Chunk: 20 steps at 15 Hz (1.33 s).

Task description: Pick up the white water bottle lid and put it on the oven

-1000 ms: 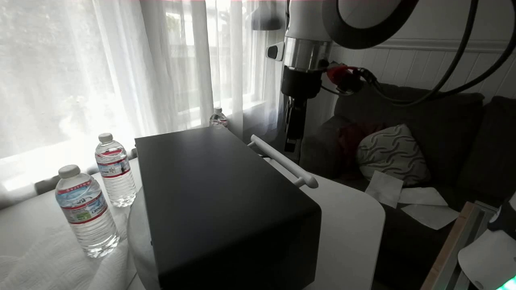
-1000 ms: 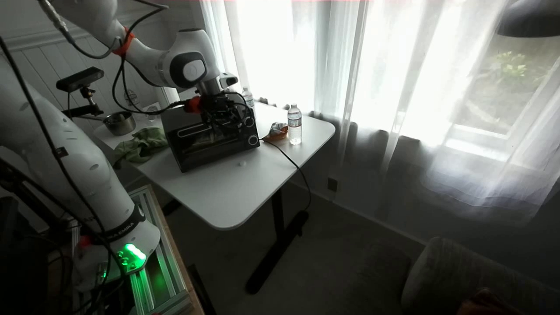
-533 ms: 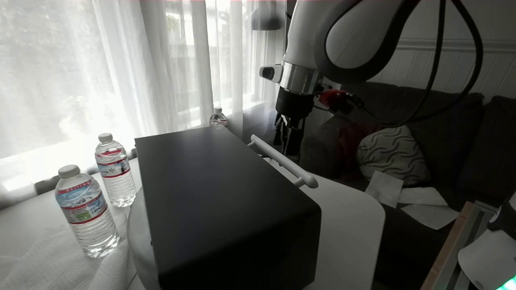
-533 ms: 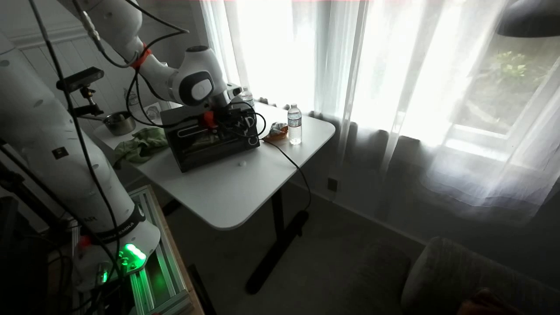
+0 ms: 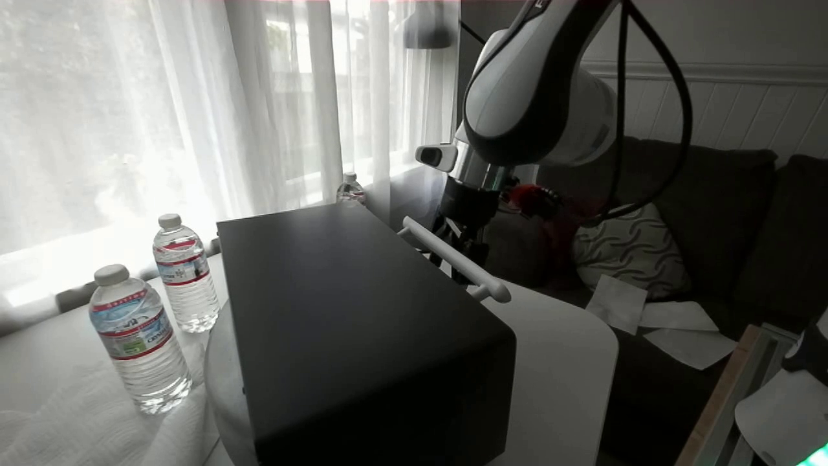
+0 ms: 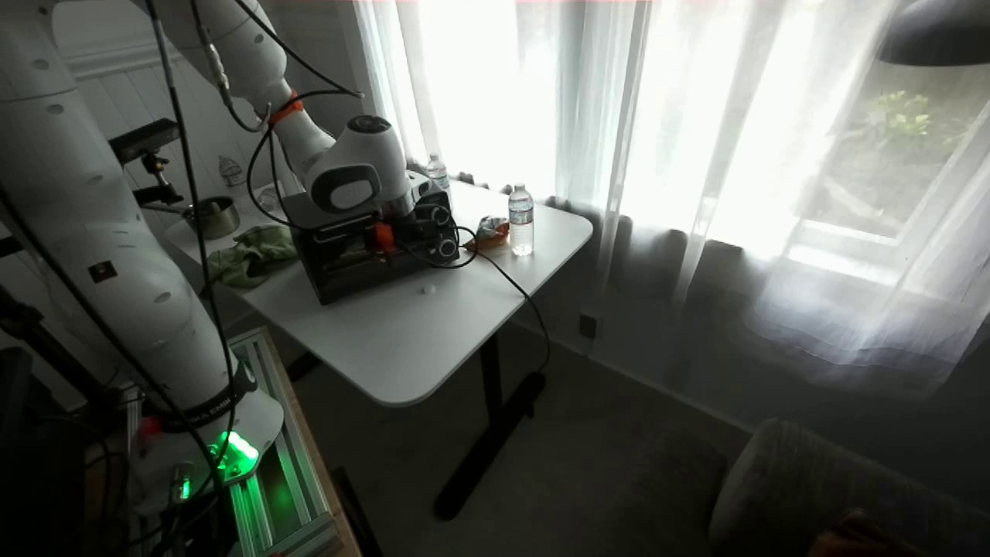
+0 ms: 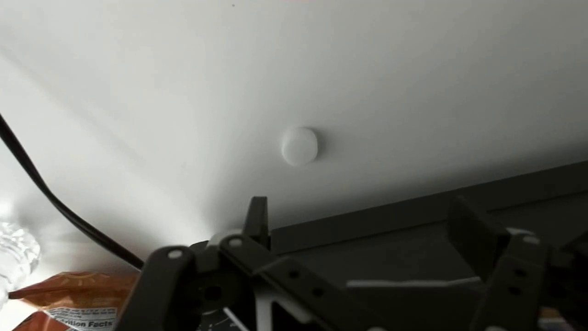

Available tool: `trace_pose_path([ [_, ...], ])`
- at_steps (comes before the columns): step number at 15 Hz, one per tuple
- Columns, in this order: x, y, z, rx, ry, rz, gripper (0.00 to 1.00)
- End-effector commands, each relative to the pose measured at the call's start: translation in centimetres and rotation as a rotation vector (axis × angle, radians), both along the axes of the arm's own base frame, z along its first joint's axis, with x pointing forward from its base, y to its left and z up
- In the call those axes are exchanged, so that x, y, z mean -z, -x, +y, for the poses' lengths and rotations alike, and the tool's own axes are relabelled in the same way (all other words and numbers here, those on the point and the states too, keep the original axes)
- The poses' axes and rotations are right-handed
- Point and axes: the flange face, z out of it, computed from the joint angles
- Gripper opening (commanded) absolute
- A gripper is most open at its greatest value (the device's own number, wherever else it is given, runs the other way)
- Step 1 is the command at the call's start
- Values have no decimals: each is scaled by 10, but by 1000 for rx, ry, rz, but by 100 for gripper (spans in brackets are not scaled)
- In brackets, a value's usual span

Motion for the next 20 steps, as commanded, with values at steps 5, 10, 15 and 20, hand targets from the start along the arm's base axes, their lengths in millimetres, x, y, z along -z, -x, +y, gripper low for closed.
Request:
trace_pose_path([
  [5, 8, -6, -8, -29, -24, 3, 100],
  [10, 15, -12, -7, -55, -34, 0, 100],
  [15, 26, -23, -8, -111, -68, -14, 100],
  [20, 46, -31, -17, -149, -94, 3, 100],
])
